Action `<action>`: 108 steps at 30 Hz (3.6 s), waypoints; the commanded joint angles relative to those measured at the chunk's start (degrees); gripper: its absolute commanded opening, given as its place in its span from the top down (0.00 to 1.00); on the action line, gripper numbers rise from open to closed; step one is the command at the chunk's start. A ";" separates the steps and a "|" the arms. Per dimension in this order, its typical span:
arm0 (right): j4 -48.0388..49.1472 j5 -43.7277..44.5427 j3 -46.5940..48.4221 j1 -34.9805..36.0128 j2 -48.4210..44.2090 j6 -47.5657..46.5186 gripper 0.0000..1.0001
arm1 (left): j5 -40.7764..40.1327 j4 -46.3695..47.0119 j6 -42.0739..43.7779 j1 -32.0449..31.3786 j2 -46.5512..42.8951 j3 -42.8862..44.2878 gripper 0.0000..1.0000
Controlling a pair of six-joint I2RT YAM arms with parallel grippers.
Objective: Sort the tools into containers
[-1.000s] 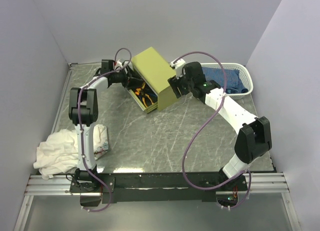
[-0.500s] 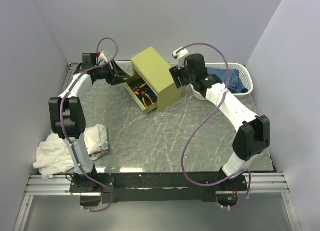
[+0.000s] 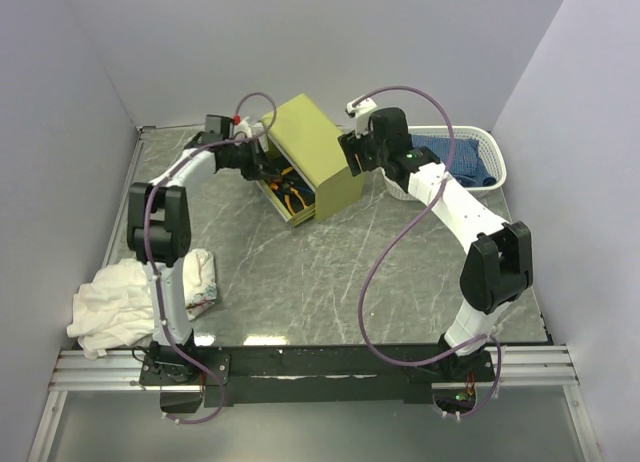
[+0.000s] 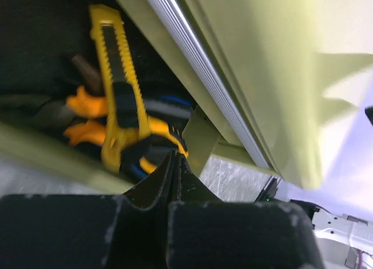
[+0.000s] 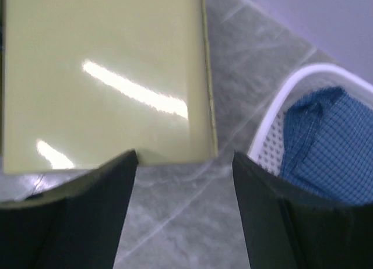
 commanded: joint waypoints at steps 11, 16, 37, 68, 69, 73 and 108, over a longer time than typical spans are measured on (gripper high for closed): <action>0.96 0.07 -4.34 -0.26 -3.41 -1.07 0.25 | -15.87 -8.56 5.13 -5.56 4.15 3.31 0.99; 1.14 -0.02 -3.37 -0.26 -2.53 -1.15 0.25 | -19.30 -12.60 6.89 -5.56 -0.86 -1.78 0.99; 4.83 2.71 5.68 -5.26 3.88 6.14 0.32 | -14.12 -3.73 0.48 6.39 -10.45 -4.32 0.99; -1.15 -38.68 27.75 -11.51 29.38 13.77 0.49 | 11.10 29.36 -15.05 0.24 5.37 -8.64 0.99; -1.06 -39.30 26.62 -11.42 29.12 14.74 0.49 | 12.06 32.54 -19.78 0.07 6.67 -9.26 0.99; -0.71 -40.45 24.41 -11.42 28.24 15.72 0.49 | 12.86 37.13 -22.99 -1.87 11.25 -4.09 0.99; 2.46 11.41 -12.04 -10.72 -12.25 12.38 0.00 | -35.81 4.78 17.08 6.13 -25.12 -17.79 0.04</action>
